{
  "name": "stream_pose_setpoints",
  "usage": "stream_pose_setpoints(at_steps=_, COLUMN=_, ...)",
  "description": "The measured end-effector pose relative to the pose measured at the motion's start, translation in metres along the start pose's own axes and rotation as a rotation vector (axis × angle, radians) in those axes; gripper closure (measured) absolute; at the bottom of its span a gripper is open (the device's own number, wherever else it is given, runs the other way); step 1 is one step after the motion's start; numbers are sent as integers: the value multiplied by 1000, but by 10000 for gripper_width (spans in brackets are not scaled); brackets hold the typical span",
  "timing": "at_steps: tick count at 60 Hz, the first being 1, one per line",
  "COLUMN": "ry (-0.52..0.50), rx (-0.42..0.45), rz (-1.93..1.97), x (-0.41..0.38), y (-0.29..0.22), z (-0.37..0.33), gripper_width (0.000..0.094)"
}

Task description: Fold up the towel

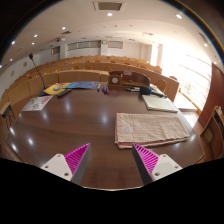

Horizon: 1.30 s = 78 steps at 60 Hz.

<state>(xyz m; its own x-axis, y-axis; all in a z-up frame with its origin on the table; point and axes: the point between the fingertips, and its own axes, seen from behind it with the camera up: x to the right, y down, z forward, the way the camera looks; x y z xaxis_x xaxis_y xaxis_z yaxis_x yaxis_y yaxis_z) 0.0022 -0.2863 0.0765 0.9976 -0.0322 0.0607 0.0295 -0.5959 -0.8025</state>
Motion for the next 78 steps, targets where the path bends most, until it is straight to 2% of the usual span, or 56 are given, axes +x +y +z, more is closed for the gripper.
stream_pose_setpoints(at_steps=5, ry=9, rx=-11, rz=26, x=26, y=-14, z=50, gripper_width=91)
stream_pose_setpoints(at_steps=11, ry=12, rx=-67, rz=49, x=45, y=-13, z=103, gripper_width=91)
stream_pose_setpoints(at_steps=17, ry=0, rx=-85, rz=72, x=50, y=-13, z=144, gripper_width=95)
stream_pose_setpoints(at_steps=22, ry=4, rx=-89, rz=55, x=50, y=-13, z=161, gripper_width=142)
stream_pose_setpoints(at_steps=32, ry=7, rx=-53, rz=-56, x=48, y=-20, z=178, gripper_width=443)
stream_pose_setpoints(at_steps=37, ry=41, rx=-57, rz=-113, x=55, y=-21, z=178, gripper_width=739)
stream_pose_setpoints(at_steps=41, ry=75, rx=-56, rz=-164, x=58, y=-21, z=180, gripper_width=823)
stream_pose_setpoints(at_steps=48, ry=74, rx=-72, rz=-168, x=54, y=-20, z=172, gripper_width=866)
stream_pose_setpoints(at_steps=53, ry=13, rx=-95, rz=-87, x=29, y=-18, z=159, gripper_width=875)
stream_pose_setpoints(at_steps=59, ry=-156, rx=-102, rz=65, x=-15, y=-32, z=124, gripper_width=874)
stream_pose_setpoints(at_steps=63, ry=-250, rx=-67, rz=177, x=-47, y=-60, z=99, gripper_width=874)
stream_pose_setpoints(at_steps=68, ry=-335, rx=-1, rz=318, x=-46, y=-101, z=73, gripper_width=875)
stream_pose_setpoints(at_steps=73, ry=-348, rx=53, rz=419, x=-20, y=-127, z=63, gripper_width=875)
stream_pose_setpoints(at_steps=78, ry=-303, rx=73, rz=462, x=19, y=-130, z=67, gripper_width=874)
